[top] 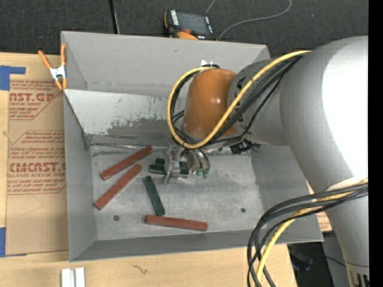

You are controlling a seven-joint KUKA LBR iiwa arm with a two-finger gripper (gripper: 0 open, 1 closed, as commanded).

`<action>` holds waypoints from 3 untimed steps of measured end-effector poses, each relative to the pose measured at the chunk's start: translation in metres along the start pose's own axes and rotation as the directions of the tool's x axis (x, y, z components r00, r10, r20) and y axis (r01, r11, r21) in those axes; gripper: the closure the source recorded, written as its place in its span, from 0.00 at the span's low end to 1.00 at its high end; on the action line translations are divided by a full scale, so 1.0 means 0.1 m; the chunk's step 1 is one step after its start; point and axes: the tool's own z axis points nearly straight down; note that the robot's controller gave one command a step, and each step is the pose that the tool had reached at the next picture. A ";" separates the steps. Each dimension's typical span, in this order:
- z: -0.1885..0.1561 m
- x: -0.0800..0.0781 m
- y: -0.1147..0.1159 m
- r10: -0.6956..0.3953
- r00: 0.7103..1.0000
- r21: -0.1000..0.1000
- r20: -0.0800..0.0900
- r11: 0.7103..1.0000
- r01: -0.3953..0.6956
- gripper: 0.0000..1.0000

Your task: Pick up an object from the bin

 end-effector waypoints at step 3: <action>0.03 0.02 0.00 -0.001 1.000 0.002 -0.007 1.000 0.001 0.00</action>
Offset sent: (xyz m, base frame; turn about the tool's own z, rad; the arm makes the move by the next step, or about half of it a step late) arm 0.0000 0.0000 0.0000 0.0000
